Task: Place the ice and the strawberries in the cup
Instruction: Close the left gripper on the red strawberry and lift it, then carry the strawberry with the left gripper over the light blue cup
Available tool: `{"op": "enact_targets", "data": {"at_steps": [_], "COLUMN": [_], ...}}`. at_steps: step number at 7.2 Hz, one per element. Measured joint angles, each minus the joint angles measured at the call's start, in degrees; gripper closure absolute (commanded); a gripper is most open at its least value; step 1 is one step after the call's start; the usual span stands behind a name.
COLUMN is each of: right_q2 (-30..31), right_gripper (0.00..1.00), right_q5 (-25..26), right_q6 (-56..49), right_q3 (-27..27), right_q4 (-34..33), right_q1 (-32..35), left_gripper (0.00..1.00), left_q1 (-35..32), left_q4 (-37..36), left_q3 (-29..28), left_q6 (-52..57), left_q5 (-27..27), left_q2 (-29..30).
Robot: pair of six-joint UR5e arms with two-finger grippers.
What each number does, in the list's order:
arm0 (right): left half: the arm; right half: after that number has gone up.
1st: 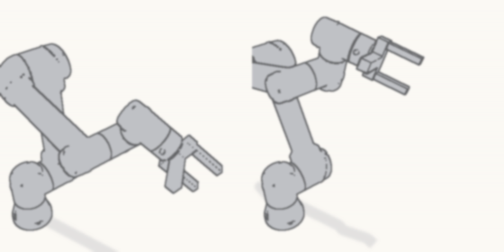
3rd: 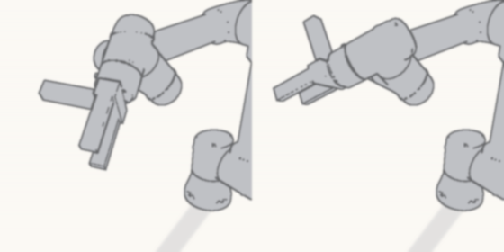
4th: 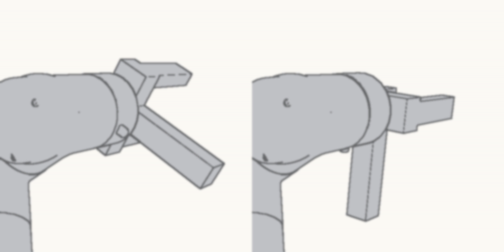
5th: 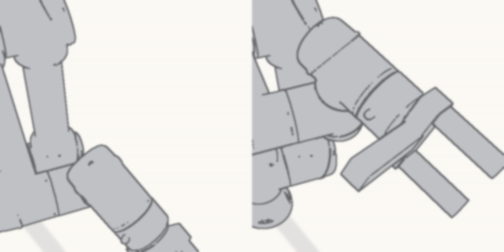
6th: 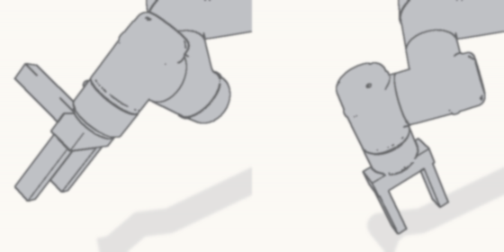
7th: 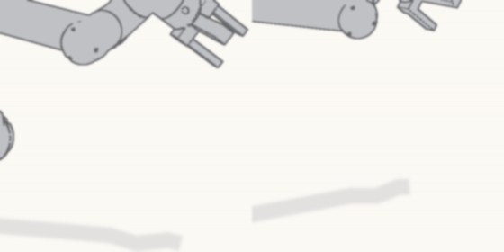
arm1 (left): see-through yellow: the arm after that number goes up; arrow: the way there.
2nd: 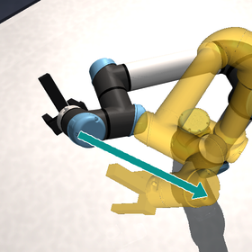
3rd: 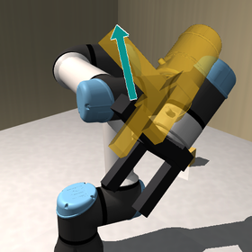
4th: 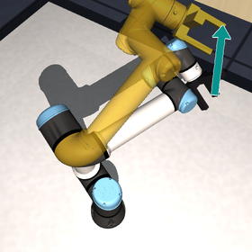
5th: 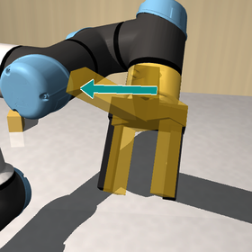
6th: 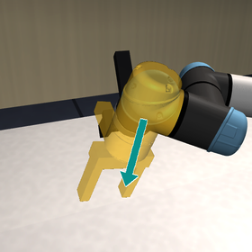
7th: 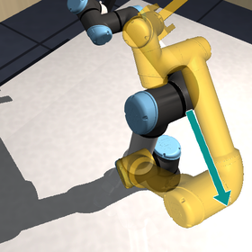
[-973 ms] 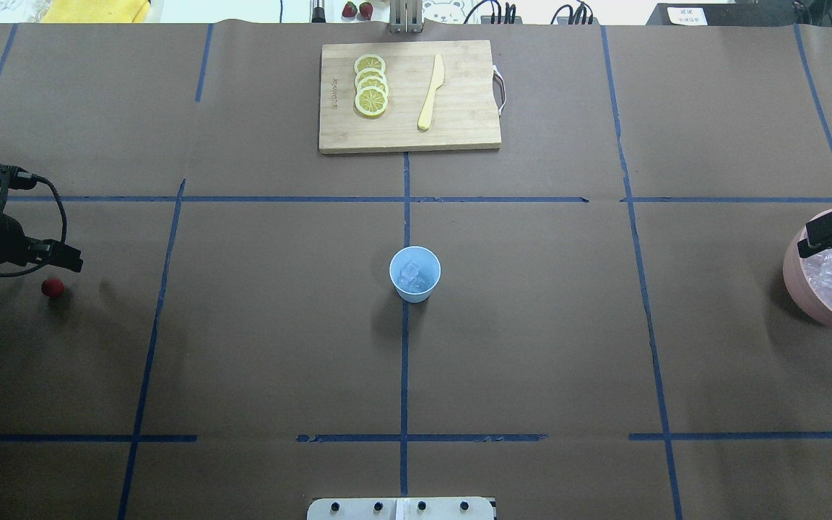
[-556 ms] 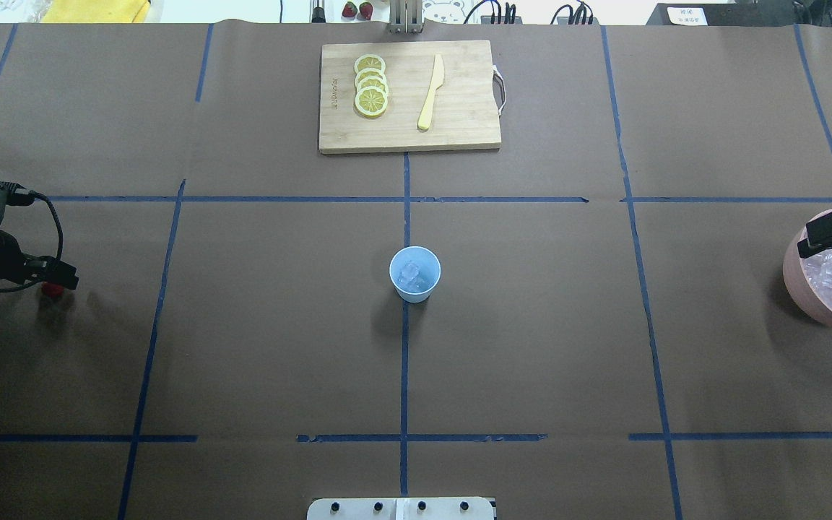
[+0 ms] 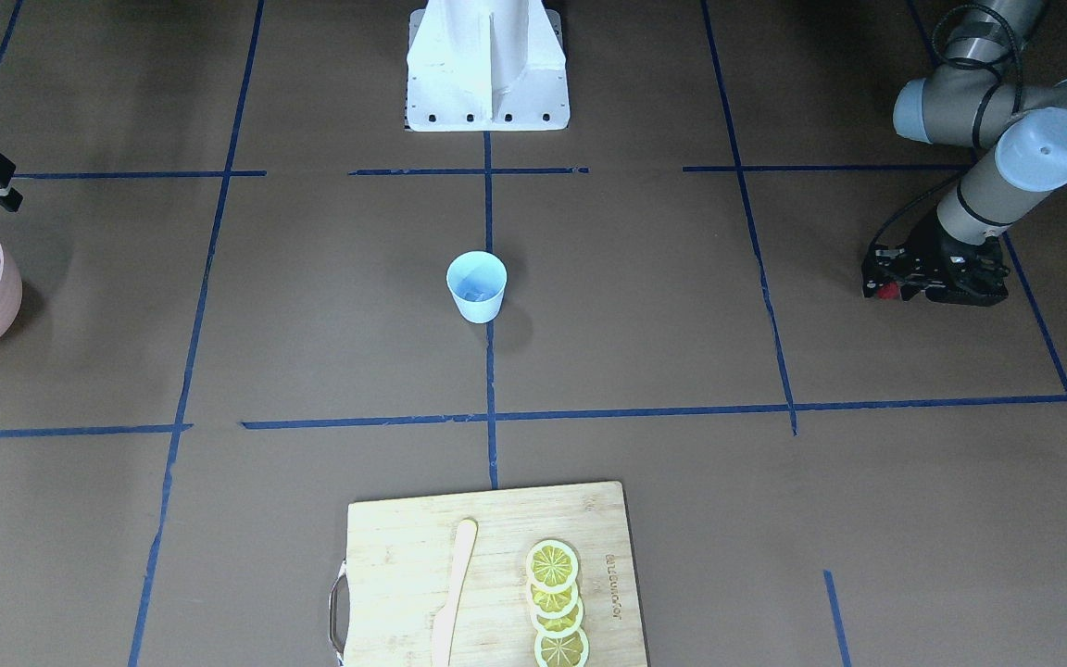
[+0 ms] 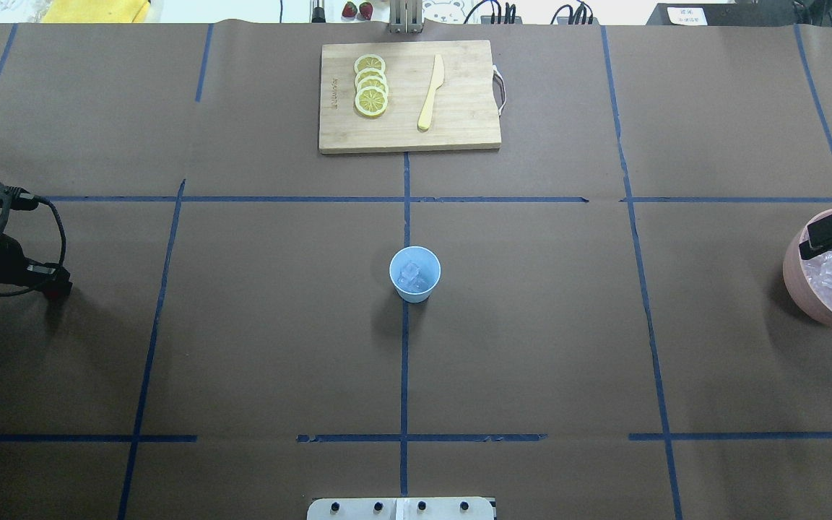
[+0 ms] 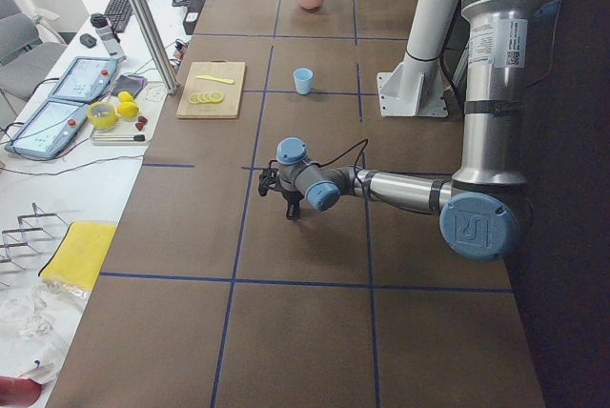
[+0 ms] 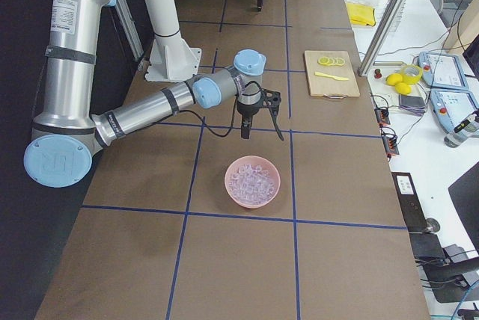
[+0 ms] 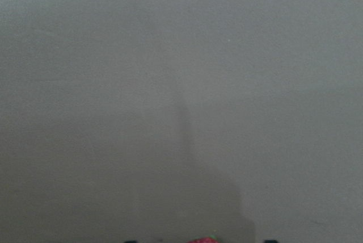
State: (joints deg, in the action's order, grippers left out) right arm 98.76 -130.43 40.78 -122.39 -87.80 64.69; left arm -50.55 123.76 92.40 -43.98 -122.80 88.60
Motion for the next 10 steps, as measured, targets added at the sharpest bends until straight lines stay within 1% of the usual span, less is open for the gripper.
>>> {"op": "enact_targets", "data": {"at_steps": [2, 3, 5, 6, 7, 8, 9, 10], "right_q2": [0.0, 0.0, 0.0, 0.0, 0.2, 0.8, 1.4, 1.8], "right_gripper": [0.01, 0.01, 0.01, 0.01, 0.01, 0.01, 0.01, 0.01], "right_q5": [0.0, 0.0, -0.1, -0.1, -0.4, -1.3, -2.3, -2.8], "right_q6": [0.0, 0.0, -0.1, -0.3, -0.9, -2.4, -3.9, -4.8], "right_q3": [0.0, 0.0, -0.1, -0.1, -0.1, 0.0, 0.1, 0.1], "right_q4": [0.0, 0.1, 0.0, -0.1, -0.1, -0.2, -0.2, -0.2], "right_q1": [0.0, 0.0, 0.4, 0.9, 1.6, 2.6, 3.7, 4.3], "left_gripper": [1.0, 1.0, 1.0, 1.0, 1.0, 1.0, 1.0, 1.0], "left_q1": [0.0, 0.0, 0.1, 0.4, 1.6, 4.2, 8.1, 12.3], "left_q4": [0.0, -0.2, -0.9, -1.3, -2.3, -5.1, -9.2, -13.6], "left_q3": [1.1, 3.1, 9.7, 12.8, 14.3, 14.8, 14.6, 13.7], "left_q6": [-0.2, -1.4, -8.7, -14.9, -22.1, -28.8, -34.5, -38.6], "left_q5": [-0.1, -0.7, -3.7, -5.4, -6.5, -6.8, -5.6, -1.9], "left_q2": [0.0, 0.0, 0.8, 3.3, 8.1, 14.5, 21.5, 28.4]}}
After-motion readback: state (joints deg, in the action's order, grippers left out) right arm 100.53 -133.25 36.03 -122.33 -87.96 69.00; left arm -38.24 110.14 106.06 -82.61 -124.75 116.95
